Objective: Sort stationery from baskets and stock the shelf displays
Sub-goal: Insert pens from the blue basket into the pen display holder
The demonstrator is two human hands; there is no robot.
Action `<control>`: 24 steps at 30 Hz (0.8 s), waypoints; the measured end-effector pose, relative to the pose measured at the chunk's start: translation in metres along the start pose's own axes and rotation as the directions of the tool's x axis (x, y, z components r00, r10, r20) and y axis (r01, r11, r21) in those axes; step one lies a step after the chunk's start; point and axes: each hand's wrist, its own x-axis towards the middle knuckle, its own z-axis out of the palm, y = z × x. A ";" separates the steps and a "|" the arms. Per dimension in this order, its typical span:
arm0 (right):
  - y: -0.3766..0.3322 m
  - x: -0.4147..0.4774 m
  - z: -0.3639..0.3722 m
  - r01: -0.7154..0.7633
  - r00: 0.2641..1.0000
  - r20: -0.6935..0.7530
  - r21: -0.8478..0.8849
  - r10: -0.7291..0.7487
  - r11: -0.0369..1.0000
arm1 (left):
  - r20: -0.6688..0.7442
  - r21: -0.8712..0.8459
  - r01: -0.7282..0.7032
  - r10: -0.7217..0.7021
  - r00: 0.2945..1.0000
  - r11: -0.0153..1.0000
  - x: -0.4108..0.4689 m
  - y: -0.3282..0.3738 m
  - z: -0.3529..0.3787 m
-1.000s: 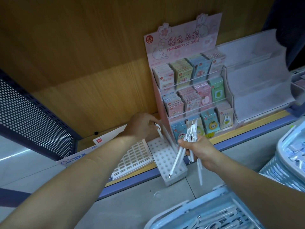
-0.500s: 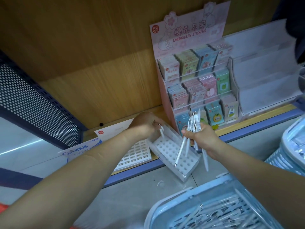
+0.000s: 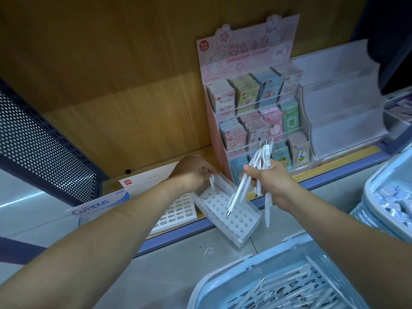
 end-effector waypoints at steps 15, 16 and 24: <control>-0.022 -0.024 0.010 0.058 0.972 0.204 0.257 -0.113 0.965 | 0.192 -0.813 0.149 0.016 0.981 0.563 -0.017 0.087 -0.025; -0.021 -0.025 0.010 0.062 0.972 0.206 0.220 -0.109 0.974 | 0.212 -0.818 0.185 -0.014 0.977 0.545 -0.017 0.087 -0.028; -0.026 -0.032 0.007 -0.018 0.951 0.310 0.039 0.005 0.999 | -0.017 -0.861 0.152 -0.326 0.945 0.485 -0.019 0.071 -0.043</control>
